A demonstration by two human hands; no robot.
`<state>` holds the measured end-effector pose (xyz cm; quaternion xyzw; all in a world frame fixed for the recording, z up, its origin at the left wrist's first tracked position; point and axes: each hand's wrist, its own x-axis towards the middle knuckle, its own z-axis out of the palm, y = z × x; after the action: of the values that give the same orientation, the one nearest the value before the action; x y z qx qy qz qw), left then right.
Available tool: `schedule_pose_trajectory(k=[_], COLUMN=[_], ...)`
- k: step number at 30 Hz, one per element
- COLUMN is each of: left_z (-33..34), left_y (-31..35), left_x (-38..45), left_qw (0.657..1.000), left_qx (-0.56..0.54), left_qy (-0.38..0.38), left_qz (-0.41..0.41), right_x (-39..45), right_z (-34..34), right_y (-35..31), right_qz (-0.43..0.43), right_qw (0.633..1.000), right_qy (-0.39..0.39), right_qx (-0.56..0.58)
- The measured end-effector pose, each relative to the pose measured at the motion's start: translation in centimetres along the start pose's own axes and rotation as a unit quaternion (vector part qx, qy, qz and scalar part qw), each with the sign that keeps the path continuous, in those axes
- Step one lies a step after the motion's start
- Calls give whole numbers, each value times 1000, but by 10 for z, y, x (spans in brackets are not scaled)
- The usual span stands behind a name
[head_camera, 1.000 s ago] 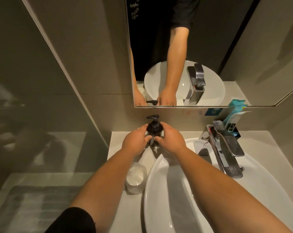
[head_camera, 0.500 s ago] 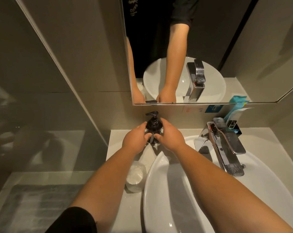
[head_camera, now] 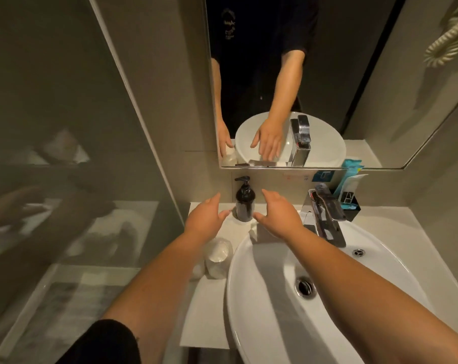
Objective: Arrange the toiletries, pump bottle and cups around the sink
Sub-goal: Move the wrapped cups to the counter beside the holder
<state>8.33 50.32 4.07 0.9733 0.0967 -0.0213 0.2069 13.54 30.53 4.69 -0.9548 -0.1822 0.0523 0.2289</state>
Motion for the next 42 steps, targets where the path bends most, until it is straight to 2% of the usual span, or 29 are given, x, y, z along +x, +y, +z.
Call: schedule_pose_trajectory(k=[3,6,11,15,20,27,35,42], left_z=[-3,-4,12,29,43,80,105,89], left_y=[-2,-1,14,28,29,14,5,13], left_x=[-35,-68,-134,-169,-172,-132,-122,-118], left_qw=[1000,997,981,975,971,959,943,946], left_qx=[6,-5,-40,-18,-20,-58,-124,-87], left_qy=[17,33,58,59,66,98,149,168], left_qz=[-14,-70,-180,-212,-228,-259,-270,-263], right_x=[-18,-27,-38,-43,-42,-6,0,0], right_z=[-4,-3,0,2,14,47,74,61], right_y=[-4,-9,-20,-27,-33,-27,-32,-34], right_qz=[-64,-123,-232,-283,-294,-280,-250,-254], right_qw=[998,991,962,942,930,927,923,931], right_qy=[-20,-56,-131,-159,-203,-224,-290,-263], right_qx=[-20,-24,-62,-82,-85,-110,-41,2])
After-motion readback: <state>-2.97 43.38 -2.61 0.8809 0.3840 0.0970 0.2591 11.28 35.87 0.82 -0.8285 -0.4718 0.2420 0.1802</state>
